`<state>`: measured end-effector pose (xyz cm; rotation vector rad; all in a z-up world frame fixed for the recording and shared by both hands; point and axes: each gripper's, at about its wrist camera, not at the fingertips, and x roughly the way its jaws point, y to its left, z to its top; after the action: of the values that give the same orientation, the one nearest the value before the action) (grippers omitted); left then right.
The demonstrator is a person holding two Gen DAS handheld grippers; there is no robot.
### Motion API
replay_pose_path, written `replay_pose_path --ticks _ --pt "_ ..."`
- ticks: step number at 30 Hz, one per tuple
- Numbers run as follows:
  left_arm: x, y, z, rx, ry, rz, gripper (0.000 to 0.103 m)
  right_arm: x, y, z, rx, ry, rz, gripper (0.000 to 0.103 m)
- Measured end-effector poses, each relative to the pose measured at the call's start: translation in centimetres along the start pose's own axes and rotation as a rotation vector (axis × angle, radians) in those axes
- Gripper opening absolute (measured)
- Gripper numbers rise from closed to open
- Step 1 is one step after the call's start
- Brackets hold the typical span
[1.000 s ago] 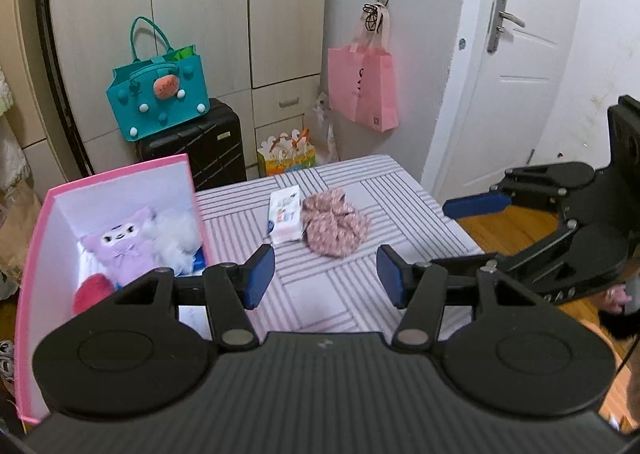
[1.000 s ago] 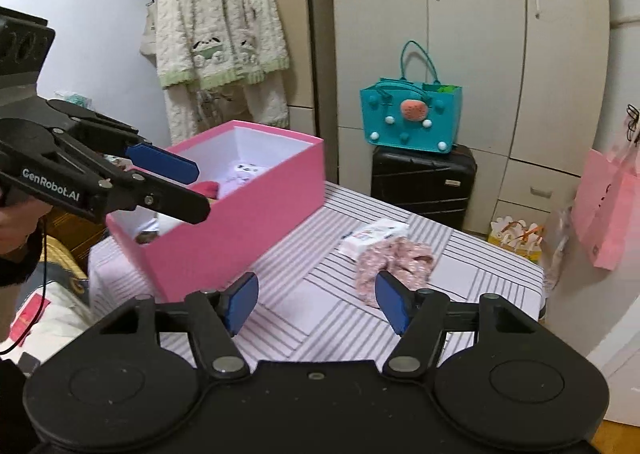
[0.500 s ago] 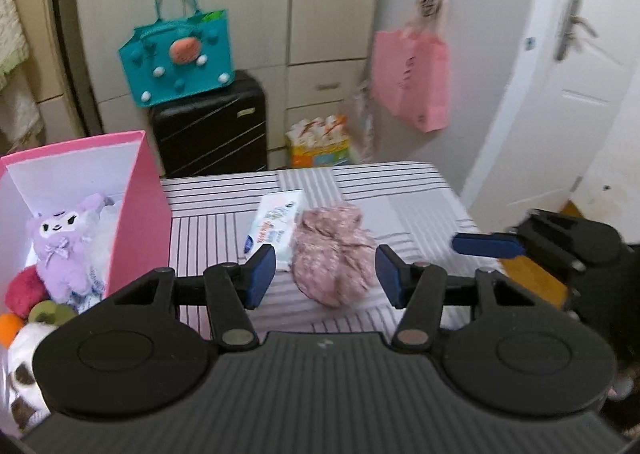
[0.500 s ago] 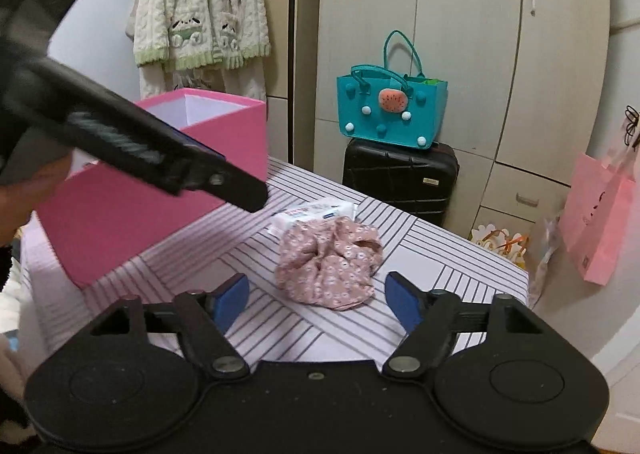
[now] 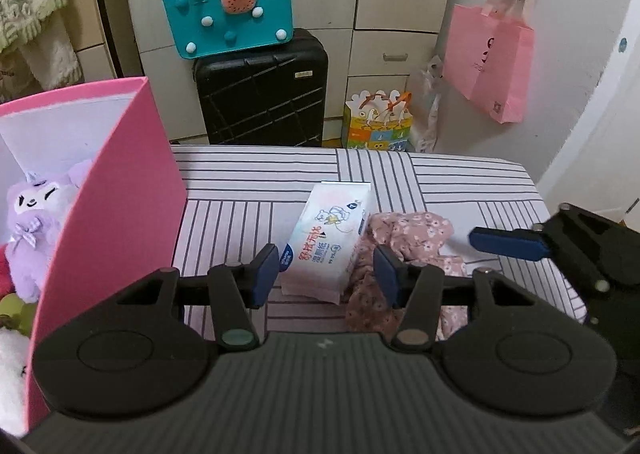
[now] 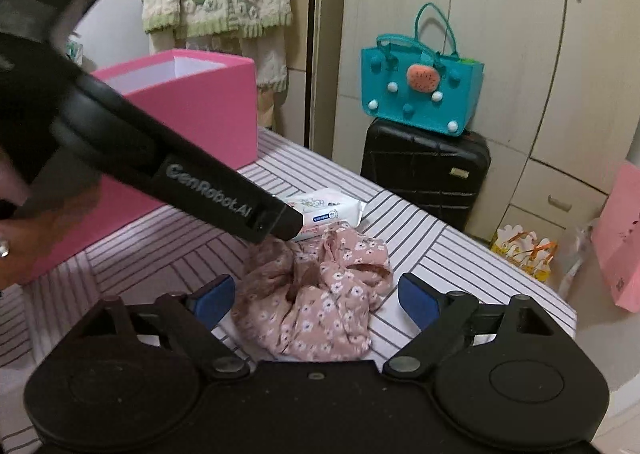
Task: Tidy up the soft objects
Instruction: 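Close the left tool on the wipes pack while the right tool grasps the floral scrunchie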
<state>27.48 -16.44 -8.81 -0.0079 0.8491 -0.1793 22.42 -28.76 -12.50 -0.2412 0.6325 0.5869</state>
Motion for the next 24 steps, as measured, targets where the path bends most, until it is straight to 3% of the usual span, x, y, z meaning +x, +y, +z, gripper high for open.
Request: replay_pose_path --ticks 6,13,17,24 --pt "1.2 0.2 -0.1 -0.024 0.023 -0.015 0.051 1.7 -0.4 -0.5 0.009 0.051 0.054 0.087" --pt "1.6 0.8 0.2 -0.061 0.015 -0.018 0.052 -0.5 -0.3 -2.1 0.043 0.024 0.040 0.026" --pt "1.8 0.7 0.3 -0.056 0.020 -0.032 0.053 -2.1 -0.6 -3.1 0.088 0.021 -0.031 0.021" --pt "3.1 0.5 -0.3 -0.037 0.050 -0.021 0.054 -3.7 -1.5 -3.8 0.123 0.027 -0.041 0.021"
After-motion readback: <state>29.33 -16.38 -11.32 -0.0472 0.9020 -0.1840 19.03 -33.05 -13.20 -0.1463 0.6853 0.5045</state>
